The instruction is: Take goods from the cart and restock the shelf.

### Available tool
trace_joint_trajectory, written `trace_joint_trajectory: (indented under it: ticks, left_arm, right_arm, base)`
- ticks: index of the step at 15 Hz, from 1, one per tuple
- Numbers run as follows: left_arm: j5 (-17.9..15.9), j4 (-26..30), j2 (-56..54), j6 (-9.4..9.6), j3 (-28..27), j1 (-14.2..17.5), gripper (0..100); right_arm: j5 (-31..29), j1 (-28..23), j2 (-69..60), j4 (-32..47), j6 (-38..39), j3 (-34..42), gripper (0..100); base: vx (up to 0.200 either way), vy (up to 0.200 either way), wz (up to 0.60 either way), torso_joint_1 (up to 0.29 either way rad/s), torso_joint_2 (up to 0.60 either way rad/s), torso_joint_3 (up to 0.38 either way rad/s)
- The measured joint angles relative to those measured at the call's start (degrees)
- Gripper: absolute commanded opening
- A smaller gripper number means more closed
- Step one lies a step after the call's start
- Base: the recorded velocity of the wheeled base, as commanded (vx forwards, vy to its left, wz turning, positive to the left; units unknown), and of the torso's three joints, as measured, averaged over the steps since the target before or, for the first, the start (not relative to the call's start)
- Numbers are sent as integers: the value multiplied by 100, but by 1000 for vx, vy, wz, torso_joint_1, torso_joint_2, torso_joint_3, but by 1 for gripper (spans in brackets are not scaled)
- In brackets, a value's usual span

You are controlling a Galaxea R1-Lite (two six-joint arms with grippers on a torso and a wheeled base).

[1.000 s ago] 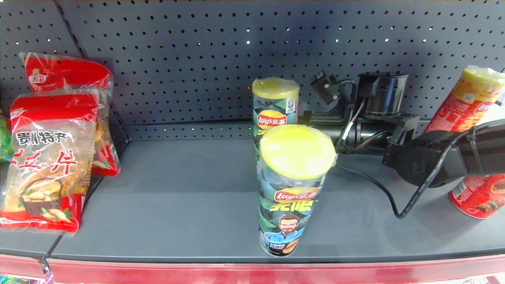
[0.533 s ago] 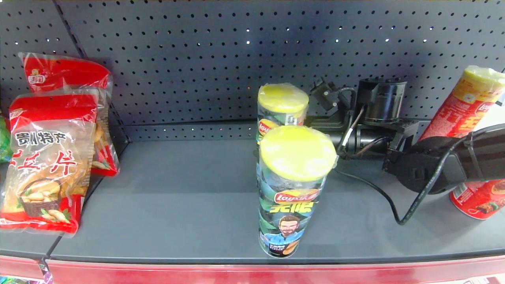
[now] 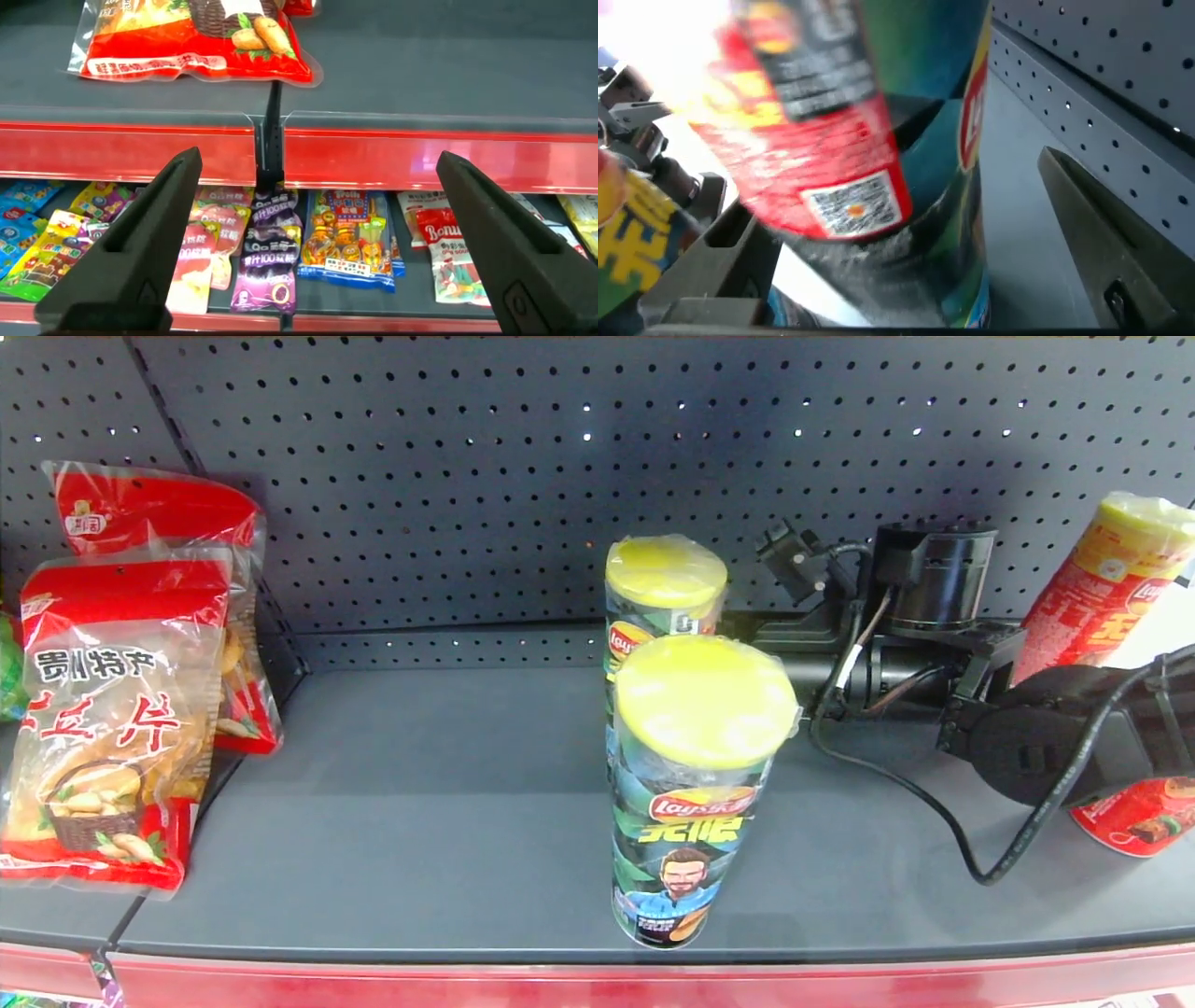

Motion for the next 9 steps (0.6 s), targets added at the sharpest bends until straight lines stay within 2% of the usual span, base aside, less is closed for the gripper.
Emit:
trace_joint_trajectory:
  ticks: [9]
  left_arm:
    - [2,0,-2,0,0,-2,100]
  right_arm:
    - [5,-201,-350,0,0,372,100]
  base:
    - [0,0,0,0,0,0]
